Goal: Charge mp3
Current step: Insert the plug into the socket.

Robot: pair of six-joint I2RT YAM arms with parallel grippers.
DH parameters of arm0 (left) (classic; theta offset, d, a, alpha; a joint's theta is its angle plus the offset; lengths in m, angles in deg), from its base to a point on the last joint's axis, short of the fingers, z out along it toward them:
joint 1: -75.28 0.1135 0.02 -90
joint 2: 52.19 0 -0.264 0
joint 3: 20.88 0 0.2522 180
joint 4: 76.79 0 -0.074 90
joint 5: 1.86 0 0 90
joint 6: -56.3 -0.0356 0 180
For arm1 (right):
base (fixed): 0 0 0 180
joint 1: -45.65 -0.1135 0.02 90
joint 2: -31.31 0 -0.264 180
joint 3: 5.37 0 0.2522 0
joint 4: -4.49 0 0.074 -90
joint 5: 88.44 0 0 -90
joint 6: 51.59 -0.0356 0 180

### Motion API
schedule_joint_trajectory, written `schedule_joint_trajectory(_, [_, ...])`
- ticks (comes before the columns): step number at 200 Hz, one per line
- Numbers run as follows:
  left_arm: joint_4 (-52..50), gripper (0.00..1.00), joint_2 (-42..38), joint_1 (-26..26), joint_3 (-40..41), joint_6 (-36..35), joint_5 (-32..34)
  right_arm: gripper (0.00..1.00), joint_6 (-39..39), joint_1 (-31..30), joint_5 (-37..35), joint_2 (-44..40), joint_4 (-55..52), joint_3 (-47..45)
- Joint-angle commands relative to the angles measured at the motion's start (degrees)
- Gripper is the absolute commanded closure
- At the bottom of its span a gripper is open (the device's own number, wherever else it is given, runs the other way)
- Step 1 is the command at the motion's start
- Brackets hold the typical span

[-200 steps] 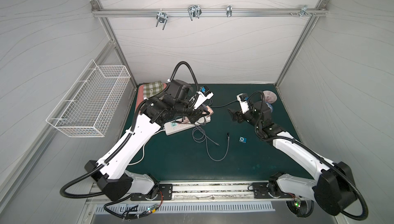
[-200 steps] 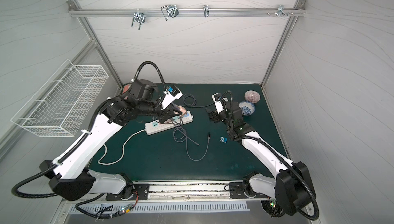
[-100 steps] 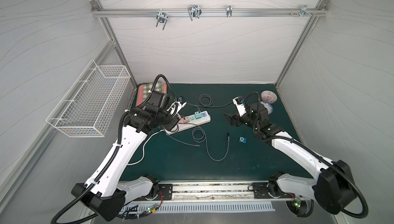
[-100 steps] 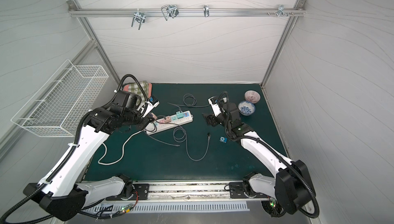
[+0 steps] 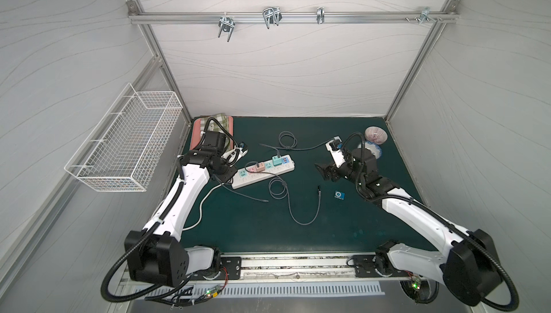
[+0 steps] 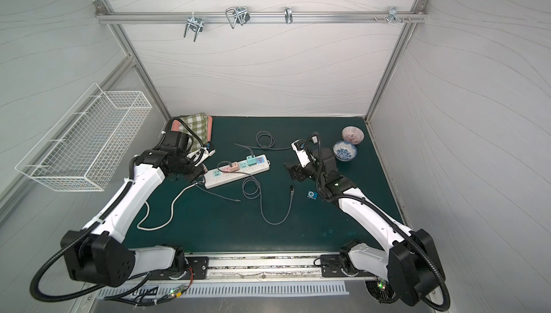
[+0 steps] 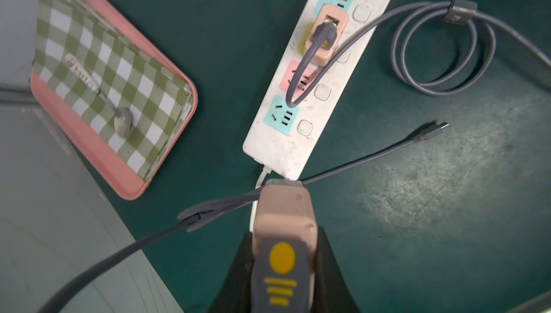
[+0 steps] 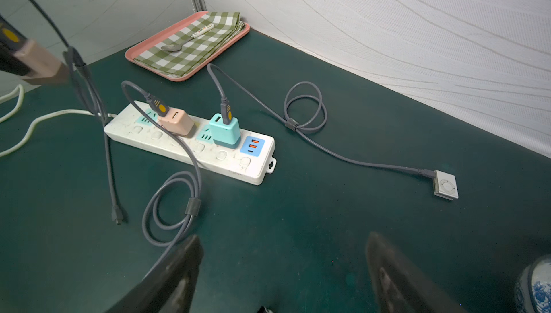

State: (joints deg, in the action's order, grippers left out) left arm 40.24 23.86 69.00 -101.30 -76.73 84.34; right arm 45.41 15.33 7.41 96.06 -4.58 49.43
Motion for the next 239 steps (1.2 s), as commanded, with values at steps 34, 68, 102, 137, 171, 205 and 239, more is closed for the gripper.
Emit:
schedule_joint_trajectory(34, [8.6,1.0,5.7,3.0,-0.1,-10.2,-11.3,0.12,2.1,-0.5,0.6,-2.6,1.7,-2.1])
schedule_joint_trajectory(68, [9.7,1.0,9.2,4.6,-0.2,-12.0,-17.4,0.12,2.1,-0.5,1.4,-1.9,1.6,-1.8])
schedule_joint_trajectory(102, [9.9,1.0,12.2,5.8,-0.2,-14.6,-18.9,0.11,4.2,-0.5,1.7,-0.6,1.4,-1.2])
schedule_joint_trajectory(137, [10.3,1.0,14.7,6.8,-0.4,-17.0,-18.3,0.11,5.0,-0.5,1.5,0.6,0.7,-0.4])
schedule_joint_trajectory(171, [8.0,1.0,17.9,6.8,-2.0,-22.6,-16.5,0.11,6.4,-0.4,1.4,0.9,0.1,0.4])
schedule_joint_trajectory(205, [5.1,1.0,20.9,6.9,-5.0,-25.1,-17.2,0.1,7.4,-0.2,1.3,0.9,-0.4,0.8])
schedule_joint_trajectory(239, [6.3,1.0,21.8,6.9,-5.6,-26.3,-16.6,0.1,7.9,0.1,0.9,1.0,-0.5,0.7])
